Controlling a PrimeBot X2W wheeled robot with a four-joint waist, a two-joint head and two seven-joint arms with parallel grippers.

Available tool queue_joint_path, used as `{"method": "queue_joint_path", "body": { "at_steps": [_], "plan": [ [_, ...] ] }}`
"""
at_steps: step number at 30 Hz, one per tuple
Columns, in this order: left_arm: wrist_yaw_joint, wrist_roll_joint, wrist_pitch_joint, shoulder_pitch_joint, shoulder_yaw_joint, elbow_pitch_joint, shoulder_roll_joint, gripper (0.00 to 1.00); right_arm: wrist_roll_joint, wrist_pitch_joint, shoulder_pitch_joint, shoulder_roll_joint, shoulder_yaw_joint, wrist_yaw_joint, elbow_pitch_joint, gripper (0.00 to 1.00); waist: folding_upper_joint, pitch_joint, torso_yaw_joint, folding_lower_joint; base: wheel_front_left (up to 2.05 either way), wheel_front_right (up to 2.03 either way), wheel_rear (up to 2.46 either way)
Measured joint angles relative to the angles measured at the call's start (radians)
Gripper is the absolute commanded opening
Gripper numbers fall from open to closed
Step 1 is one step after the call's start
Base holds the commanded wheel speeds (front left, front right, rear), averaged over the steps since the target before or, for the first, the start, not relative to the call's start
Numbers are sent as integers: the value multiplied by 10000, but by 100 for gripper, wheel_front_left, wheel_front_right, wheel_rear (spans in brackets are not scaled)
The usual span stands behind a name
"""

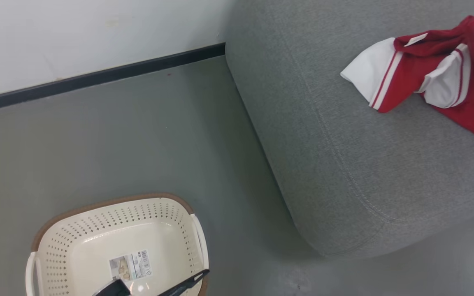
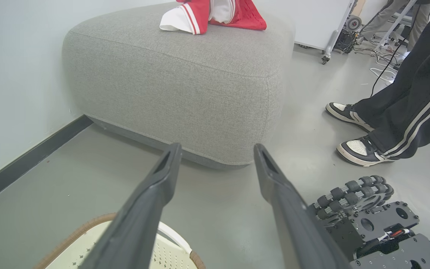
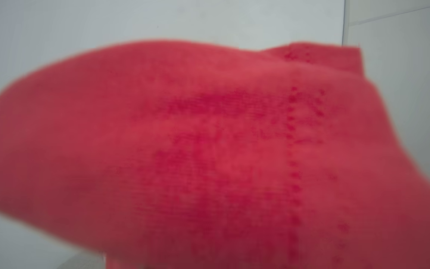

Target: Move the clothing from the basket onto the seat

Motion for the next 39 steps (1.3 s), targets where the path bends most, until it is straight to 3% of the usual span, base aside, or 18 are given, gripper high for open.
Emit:
{"method": "queue_joint_path", "body": {
  "at_steps": [14,22,27,39],
  "plan": [
    [0,-92,0,-104,163,-291,196,100,-428,508,-2103,-729,263,-196,2892,0,0,783,757,-1,0,0,0],
    [0,-119,0,-298,328,-347,167,100,-642,1083,-2516,-848,339,-721,4619,0,-1,1210,1145,0,0,0,0],
    [0,-483,0,-276,679,-341,48,100,-453,1603,-2516,-926,-188,-984,5622,0,0,1355,1360,0,0,0,0],
    [0,-554,0,37,1003,-314,46,100,-512,2107,-3054,-857,-142,-1191,6474,0,-1,1485,1661,-2,0,0,0]
  ]
}}
